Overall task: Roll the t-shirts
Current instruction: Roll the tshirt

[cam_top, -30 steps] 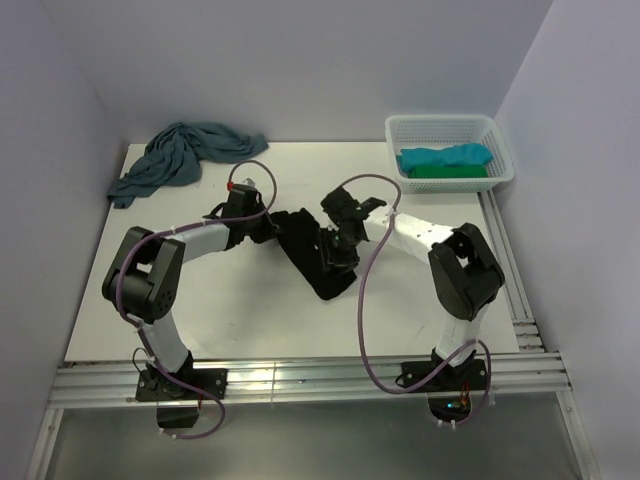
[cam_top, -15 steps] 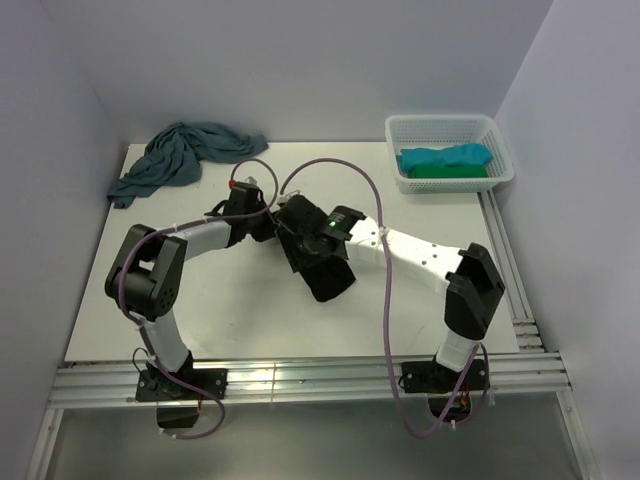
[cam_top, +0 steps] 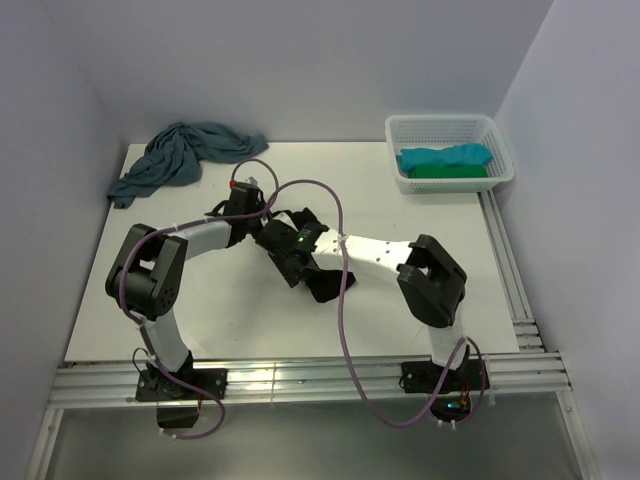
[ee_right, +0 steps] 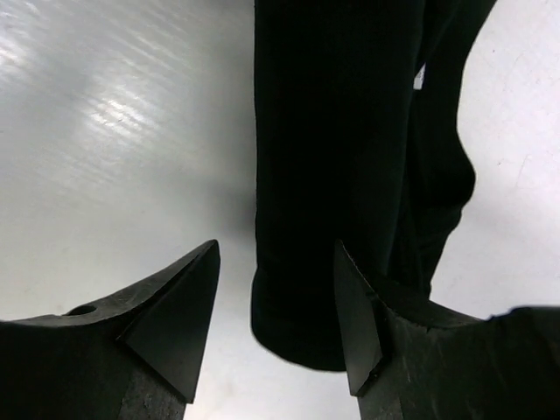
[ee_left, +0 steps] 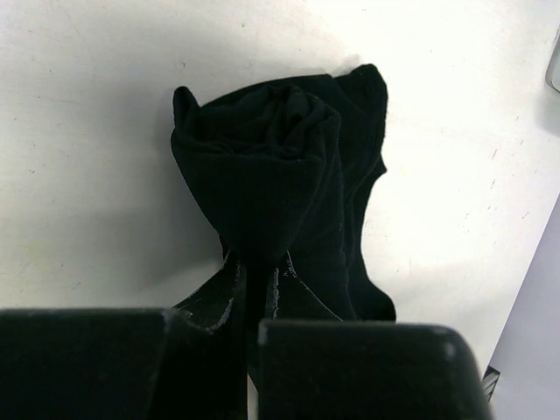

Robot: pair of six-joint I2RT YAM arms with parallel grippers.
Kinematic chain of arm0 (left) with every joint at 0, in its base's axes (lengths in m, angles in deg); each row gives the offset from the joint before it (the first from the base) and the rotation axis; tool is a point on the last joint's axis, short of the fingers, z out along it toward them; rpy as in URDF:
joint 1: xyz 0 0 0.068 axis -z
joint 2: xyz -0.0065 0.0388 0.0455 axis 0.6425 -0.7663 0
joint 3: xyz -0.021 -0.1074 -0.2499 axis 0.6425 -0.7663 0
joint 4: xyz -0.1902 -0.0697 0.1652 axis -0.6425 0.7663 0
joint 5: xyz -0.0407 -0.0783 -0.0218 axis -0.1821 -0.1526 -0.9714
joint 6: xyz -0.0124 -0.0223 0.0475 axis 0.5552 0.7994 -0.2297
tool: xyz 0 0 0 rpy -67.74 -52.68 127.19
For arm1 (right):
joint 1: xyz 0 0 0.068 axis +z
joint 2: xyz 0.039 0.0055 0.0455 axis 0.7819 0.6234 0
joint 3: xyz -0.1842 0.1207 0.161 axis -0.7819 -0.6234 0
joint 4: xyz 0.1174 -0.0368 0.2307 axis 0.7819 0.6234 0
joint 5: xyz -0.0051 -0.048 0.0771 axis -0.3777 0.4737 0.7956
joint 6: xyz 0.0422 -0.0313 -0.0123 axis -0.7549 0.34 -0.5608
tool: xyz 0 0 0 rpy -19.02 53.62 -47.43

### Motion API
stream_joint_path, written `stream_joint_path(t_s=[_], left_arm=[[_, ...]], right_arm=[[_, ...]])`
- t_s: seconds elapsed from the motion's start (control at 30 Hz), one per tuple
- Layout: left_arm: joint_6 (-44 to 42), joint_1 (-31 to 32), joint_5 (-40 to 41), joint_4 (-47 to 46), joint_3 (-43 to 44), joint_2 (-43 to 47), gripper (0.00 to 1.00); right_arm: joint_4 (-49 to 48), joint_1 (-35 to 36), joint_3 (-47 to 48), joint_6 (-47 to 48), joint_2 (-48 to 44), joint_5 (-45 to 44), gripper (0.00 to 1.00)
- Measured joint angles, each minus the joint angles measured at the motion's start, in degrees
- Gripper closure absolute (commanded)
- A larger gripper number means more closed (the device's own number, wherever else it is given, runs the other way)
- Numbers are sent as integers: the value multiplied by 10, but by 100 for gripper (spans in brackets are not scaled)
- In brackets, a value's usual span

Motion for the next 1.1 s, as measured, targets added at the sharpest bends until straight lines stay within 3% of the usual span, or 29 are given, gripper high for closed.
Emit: stream_joint_path(t_s=[0.37, 0.5, 0.6, 0.63, 0.67, 0.7, 0.8, 0.9, 0.93, 1.03, 1.1], left_arm=[[2, -1, -8, -4, 0, -4, 99], [2, -2, -16, -5, 6, -12, 99], [2, -2, -21, -5, 10, -17, 99], [2, -2, -24, -6, 11, -19, 98], [2, -3, -26, -7, 12, -20, 98], [2, -4, -29, -9, 12, -21, 98], [4, -9, -41, -12, 12, -21, 95], [13, -17, -61, -18, 10, -21, 85], [15, -20, -68, -19, 9, -21, 74], [24, -29, -88, -33, -3, -21, 57], [31, -35, -101, -43, -13, -21, 51]], right_arm=[[-12, 6, 0, 20, 56, -63, 38], [-17, 9, -1, 23, 69, -93, 44], [-21, 9, -3, 24, 80, -116, 56], [-23, 10, -6, 24, 81, -125, 79], [-24, 10, -8, 25, 81, -131, 95], [-24, 11, -8, 20, 81, -139, 100], [-28, 15, -13, 13, 77, -148, 100], [-73, 8, -59, 6, 41, -124, 100], [-88, 1, -75, 2, 26, -106, 100], [-136, -39, -124, -15, -21, -15, 100], [-187, -80, -174, -34, -62, 68, 100]])
